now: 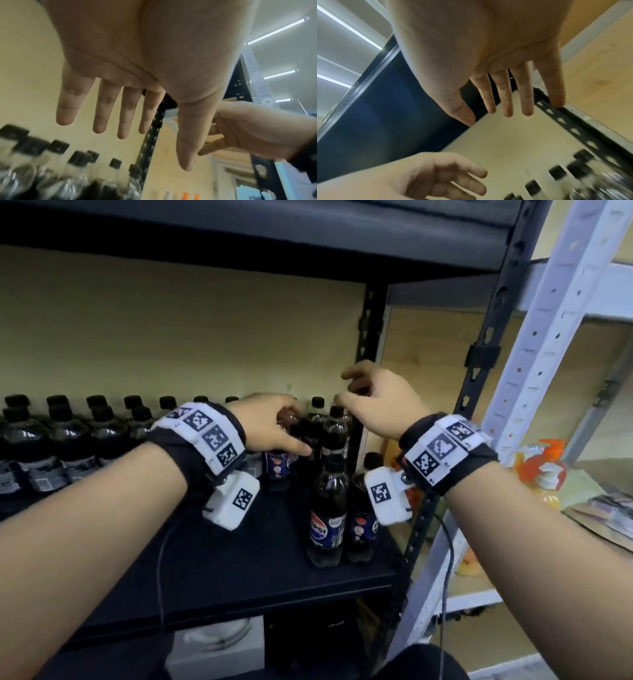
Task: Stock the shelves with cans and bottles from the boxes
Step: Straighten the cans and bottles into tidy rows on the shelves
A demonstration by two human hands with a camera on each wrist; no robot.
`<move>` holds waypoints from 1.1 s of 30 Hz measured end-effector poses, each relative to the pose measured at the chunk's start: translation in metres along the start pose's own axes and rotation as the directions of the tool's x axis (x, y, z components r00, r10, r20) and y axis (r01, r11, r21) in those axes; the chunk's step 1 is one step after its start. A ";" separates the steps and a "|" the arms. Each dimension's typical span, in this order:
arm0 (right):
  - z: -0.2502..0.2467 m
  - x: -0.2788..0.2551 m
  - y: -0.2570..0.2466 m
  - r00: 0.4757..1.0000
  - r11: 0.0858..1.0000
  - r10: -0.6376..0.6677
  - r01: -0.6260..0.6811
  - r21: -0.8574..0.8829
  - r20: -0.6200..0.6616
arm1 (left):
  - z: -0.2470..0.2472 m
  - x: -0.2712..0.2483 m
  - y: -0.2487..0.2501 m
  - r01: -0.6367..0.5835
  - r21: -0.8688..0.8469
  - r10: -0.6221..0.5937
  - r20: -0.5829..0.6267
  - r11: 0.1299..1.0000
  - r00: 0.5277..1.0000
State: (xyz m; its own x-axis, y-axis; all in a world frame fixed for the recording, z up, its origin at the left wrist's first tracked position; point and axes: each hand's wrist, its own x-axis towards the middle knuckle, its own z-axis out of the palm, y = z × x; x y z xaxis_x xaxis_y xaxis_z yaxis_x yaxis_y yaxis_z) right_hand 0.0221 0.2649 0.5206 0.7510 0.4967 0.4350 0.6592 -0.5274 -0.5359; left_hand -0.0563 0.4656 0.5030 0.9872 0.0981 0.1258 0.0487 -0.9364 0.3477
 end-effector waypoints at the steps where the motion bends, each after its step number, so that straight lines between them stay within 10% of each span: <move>1: -0.003 0.017 -0.008 1.000 0.999 0.005 -0.004 -0.054 0.029 | -0.012 0.010 -0.004 0.015 0.030 -0.014 -0.024 0.999 1.000; 8: 0.022 0.122 -0.022 0.890 0.836 0.222 0.036 -0.547 0.398 | -0.033 0.093 -0.028 0.066 0.246 -0.059 -0.037 0.967 0.998; 14: 0.055 0.201 0.044 0.821 0.657 0.366 0.105 -0.746 0.438 | -0.023 0.141 -0.043 0.073 0.153 -0.065 -0.052 0.986 0.997; 33: 0.082 0.207 0.085 0.748 0.784 0.393 0.031 -0.620 0.534 | 0.004 0.182 -0.052 0.087 0.430 -0.216 0.263 0.899 0.940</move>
State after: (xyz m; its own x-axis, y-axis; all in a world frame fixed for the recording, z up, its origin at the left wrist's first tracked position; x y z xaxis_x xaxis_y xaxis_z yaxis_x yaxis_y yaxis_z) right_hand 0.2309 0.3790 0.5057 0.8014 0.5329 -0.2716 0.5630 -0.8254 0.0421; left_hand 0.1218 0.5309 0.5042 0.9576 0.2063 -0.2011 0.1946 -0.9779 -0.0765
